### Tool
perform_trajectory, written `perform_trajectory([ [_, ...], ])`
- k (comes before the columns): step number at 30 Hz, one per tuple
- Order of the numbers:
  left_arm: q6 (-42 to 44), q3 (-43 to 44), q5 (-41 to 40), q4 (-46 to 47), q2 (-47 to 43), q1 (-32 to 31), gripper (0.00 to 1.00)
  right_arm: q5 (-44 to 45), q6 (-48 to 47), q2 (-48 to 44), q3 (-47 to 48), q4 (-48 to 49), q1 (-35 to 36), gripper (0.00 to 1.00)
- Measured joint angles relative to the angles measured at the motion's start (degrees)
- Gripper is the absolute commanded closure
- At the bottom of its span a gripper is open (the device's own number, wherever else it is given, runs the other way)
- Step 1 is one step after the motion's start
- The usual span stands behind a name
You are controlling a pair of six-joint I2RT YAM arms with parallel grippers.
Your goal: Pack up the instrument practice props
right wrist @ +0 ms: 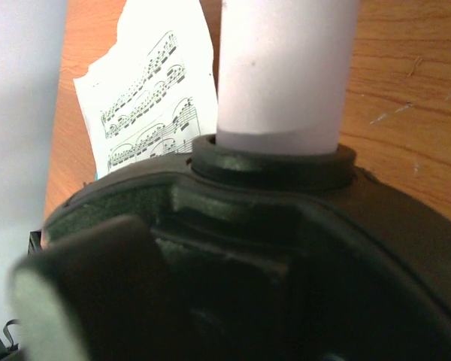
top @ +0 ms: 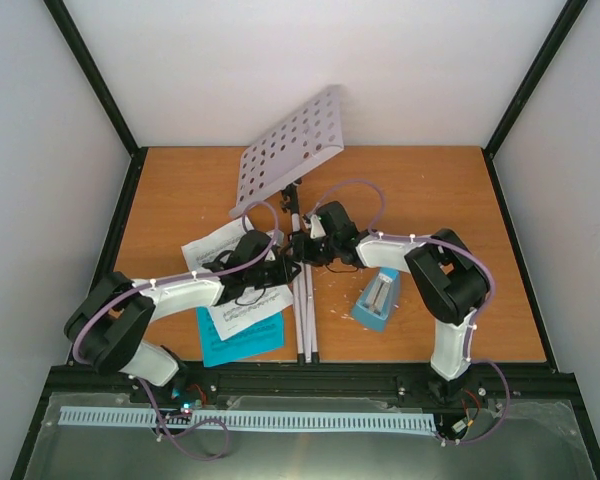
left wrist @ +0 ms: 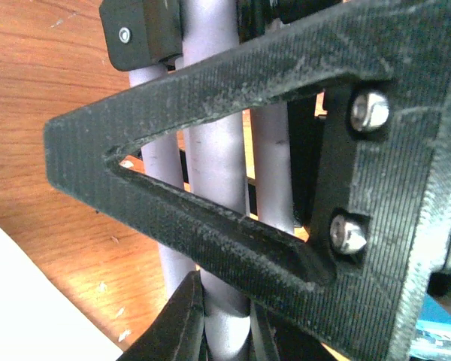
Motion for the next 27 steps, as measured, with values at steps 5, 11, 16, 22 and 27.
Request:
perform_trajectory([
  [5,-0.02,0.74,0.44,1.09,2.34,0.02,0.87,-0.79,0.28,1.20,0.00,-0.02,-0.90,0.81],
  [11,0.96,1.14,0.79,2.38,4.39,0.02,0.78,-1.11,0.79,2.27,0.00,-0.04,-1.73,0.63],
  [16,4.26,1.16,1.07,3.13,4.68,0.02,0.67,-0.02,0.68,2.97,-0.04,-0.20,-2.14,0.56],
  [22,6.47,1.55,1.20,4.68,4.22,0.02,0.47,1.03,-1.64,3.17,-0.31,-0.22,-2.54,0.42],
  [27,7.58,1.51,-1.51,4.63,2.69,0.68,0.33,2.60,-7.98,3.10,-0.83,0.74,-2.93,0.30],
])
